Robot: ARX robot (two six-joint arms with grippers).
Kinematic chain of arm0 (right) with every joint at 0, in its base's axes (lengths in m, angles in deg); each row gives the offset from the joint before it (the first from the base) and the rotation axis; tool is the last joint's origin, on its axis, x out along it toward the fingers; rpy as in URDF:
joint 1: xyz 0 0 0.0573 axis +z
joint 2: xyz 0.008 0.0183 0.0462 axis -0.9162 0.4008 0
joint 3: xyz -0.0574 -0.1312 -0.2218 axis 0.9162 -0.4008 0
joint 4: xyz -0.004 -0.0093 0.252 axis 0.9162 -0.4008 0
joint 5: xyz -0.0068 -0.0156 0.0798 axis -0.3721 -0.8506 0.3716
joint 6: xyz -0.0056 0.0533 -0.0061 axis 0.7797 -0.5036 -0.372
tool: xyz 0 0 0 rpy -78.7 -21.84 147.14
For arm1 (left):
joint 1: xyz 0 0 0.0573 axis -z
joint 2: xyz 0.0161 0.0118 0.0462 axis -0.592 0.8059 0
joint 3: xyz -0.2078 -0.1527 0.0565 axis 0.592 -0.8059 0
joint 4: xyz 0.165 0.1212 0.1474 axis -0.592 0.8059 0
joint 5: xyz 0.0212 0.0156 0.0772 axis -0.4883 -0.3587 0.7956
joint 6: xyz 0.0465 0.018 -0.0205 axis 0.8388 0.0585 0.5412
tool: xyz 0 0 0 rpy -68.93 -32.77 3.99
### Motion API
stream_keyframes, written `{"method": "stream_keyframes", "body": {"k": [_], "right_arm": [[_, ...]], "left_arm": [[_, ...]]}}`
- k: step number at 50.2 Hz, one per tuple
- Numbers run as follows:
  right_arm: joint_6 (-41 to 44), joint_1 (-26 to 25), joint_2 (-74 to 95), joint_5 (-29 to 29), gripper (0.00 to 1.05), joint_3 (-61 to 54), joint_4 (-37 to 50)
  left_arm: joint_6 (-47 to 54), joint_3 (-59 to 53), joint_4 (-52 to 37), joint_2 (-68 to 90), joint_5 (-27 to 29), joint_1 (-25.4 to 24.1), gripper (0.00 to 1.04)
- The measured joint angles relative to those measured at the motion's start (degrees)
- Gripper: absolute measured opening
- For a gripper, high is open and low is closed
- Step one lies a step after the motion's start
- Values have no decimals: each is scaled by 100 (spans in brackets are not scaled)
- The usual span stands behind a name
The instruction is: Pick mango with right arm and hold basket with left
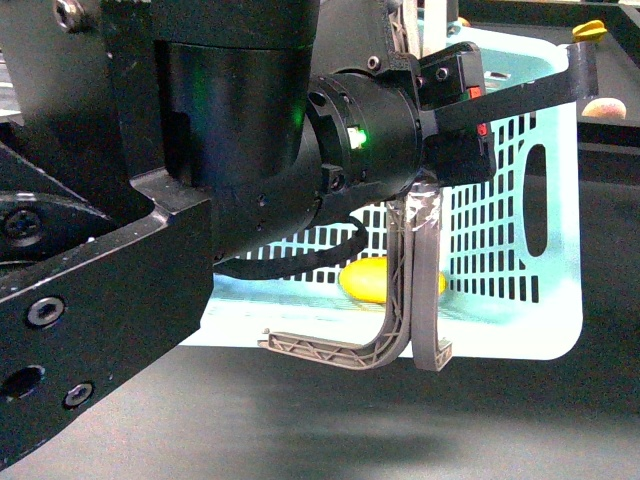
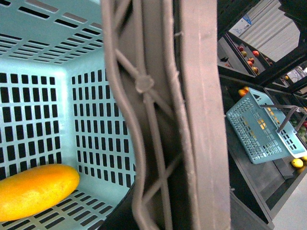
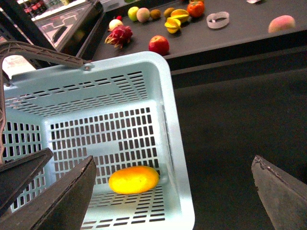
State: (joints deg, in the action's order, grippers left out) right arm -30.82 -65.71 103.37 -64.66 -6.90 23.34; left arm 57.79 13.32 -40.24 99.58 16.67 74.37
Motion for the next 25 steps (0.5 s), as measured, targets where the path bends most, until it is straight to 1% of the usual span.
{"method": "stream_keyframes", "body": {"k": [5,7,25], "right_arm": [[13,269,-909,-1047,97,-337,-535],[13,317,-1064,-1193,97,-402,-608],[13,356,-1172,-1224,97,-415,-621]], "left_arm": [[2,0,0,0,2,0,16],[2,0,0,0,4,0,16],[2,0,0,0,0,0,16]]}}
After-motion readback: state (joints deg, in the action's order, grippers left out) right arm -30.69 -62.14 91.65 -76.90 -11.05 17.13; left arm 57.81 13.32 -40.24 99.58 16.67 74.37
